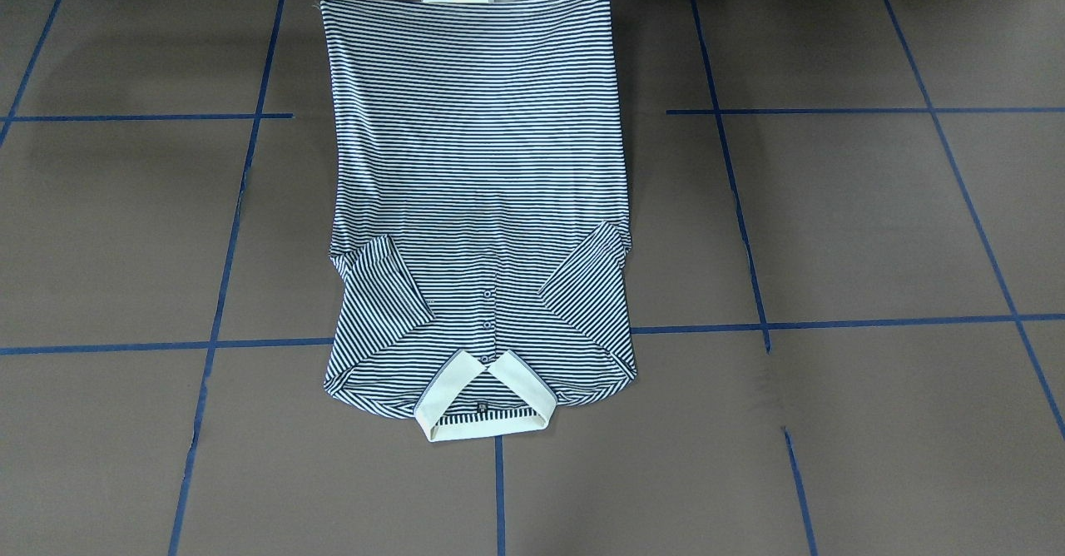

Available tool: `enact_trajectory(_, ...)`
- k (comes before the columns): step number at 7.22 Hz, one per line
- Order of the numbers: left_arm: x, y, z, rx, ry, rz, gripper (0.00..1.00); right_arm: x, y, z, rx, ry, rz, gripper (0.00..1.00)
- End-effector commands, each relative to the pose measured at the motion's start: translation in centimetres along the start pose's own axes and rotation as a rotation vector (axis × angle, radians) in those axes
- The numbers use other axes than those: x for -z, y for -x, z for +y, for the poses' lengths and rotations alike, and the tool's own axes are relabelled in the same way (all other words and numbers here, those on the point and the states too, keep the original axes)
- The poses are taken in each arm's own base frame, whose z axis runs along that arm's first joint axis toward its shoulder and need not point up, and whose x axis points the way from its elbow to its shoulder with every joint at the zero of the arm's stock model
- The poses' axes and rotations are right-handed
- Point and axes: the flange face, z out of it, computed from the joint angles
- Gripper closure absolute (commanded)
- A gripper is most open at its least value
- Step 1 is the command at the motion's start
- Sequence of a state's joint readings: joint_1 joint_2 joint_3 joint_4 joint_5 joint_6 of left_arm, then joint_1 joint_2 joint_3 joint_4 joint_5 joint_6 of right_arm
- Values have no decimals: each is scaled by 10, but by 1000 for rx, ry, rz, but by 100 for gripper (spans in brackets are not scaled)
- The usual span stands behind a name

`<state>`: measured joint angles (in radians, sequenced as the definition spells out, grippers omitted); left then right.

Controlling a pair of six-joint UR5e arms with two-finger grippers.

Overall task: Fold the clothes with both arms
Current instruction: 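Lift the hem with both grippers and fold it toward the collar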

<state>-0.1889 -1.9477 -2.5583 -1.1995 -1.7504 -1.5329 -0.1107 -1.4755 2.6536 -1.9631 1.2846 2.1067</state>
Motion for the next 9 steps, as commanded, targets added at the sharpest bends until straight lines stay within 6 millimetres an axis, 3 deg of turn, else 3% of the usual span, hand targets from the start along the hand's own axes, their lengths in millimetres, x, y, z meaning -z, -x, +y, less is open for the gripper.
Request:
enact_trajectory(1, 5, -8, -8, -88, -20, 3, 100, 8, 6, -19, -20, -22, 3, 100)
enact_trajectory(3, 6, -15, -87, -158, -157, -54, 100, -11, 74, -77, -33, -95, -21, 100)
enact_trajectory(5, 0, -20, -168, -171, -236, -119, 100, -30, 120, -161, -35, -142, 26, 100)
enact_trajectory(7, -31, -10, -258, -178, -322, -144, 100, -65, 139, -234, -52, -208, 26, 100)
enact_trajectory(9, -75, -9, -337, -183, -365, -170, 100, -127, 158, -293, -50, -237, 11, 100)
